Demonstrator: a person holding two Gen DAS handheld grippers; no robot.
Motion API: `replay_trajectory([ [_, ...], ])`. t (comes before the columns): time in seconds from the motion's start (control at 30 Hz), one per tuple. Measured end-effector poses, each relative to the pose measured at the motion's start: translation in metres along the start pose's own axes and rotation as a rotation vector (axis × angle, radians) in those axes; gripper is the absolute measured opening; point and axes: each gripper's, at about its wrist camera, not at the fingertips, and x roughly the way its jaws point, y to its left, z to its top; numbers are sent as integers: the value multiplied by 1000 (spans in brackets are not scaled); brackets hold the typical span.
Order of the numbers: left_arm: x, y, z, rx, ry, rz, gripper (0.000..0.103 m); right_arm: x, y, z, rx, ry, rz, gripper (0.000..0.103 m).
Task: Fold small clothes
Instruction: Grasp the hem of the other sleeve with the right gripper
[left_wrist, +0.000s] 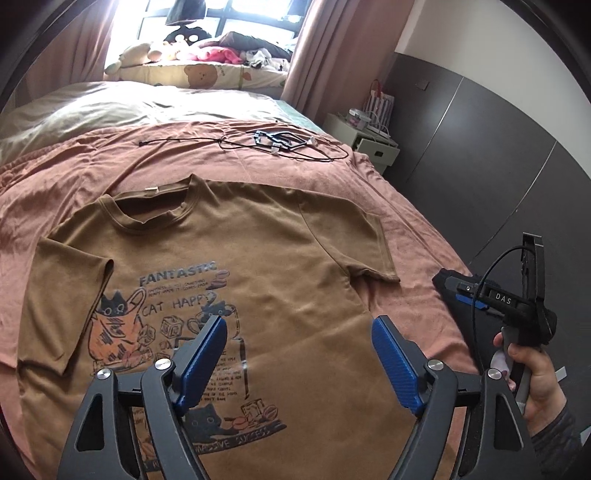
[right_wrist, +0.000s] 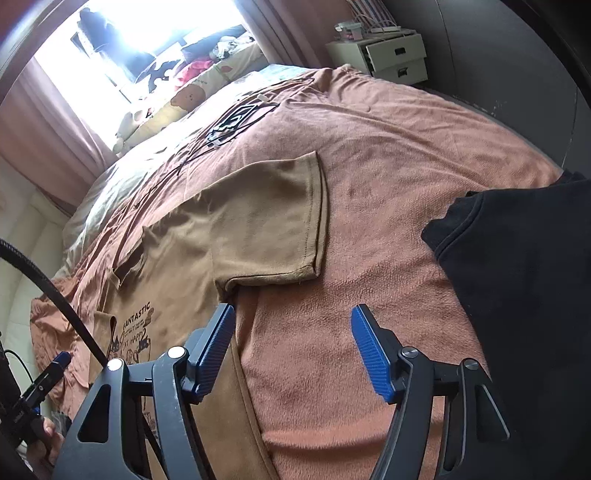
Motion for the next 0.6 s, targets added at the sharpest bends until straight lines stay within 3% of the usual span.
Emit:
replay_trajectory([
  [0.13, 31, 0, 12, 30, 16, 2, 67, 25, -11, 8, 33, 36, 3, 50],
  [0.43, 97, -2, 29, 50, 48, -37, 49, 71, -22, 30, 62, 68, 15, 49],
  [0.6, 134, -2, 27, 52, 91, -54, 34, 86, -29, 42, 97, 73, 23, 30],
])
